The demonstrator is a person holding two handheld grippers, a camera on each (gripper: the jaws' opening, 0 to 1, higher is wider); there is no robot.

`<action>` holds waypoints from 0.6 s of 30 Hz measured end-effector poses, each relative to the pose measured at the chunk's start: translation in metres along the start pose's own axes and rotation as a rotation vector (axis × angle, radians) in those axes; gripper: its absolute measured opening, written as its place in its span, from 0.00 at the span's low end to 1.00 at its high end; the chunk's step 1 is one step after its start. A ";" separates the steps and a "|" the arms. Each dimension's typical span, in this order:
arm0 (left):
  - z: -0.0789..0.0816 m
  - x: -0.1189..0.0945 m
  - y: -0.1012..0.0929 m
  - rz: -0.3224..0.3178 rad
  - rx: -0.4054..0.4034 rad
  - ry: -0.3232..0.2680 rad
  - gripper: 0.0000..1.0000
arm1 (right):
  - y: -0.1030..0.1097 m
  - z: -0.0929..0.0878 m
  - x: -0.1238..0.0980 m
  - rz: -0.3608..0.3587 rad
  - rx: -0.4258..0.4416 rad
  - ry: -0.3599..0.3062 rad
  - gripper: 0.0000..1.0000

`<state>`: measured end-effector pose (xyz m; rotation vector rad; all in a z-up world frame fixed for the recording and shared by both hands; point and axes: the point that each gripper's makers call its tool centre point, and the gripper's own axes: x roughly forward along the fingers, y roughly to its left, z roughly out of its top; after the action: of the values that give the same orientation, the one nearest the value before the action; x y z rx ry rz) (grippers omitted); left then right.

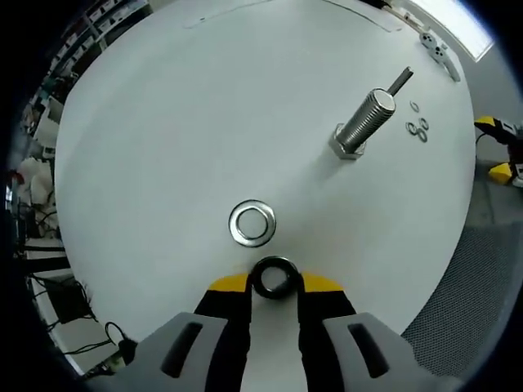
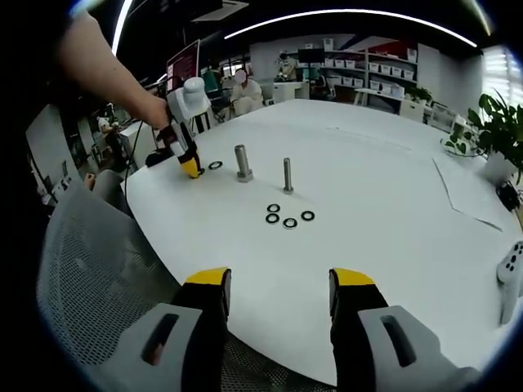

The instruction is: Place the washer onto the threaded stud by aligning its center hole with the stud, sliding it down to the base, and recovering from edge contact or off-axis alignment until the washer reaches the visible bottom stop.

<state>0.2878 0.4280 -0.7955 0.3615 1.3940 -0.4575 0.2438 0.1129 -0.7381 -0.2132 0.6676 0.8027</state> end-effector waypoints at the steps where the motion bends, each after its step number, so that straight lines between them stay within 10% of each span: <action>1: 0.000 0.000 -0.001 -0.005 0.007 0.003 0.18 | 0.000 0.000 0.000 0.000 0.001 -0.001 0.51; 18: 0.037 -0.021 -0.021 -0.034 0.141 -0.059 0.18 | -0.001 0.000 -0.001 -0.003 0.002 -0.003 0.51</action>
<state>0.3058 0.3934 -0.7686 0.4362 1.3161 -0.5919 0.2440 0.1122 -0.7377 -0.2114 0.6653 0.7997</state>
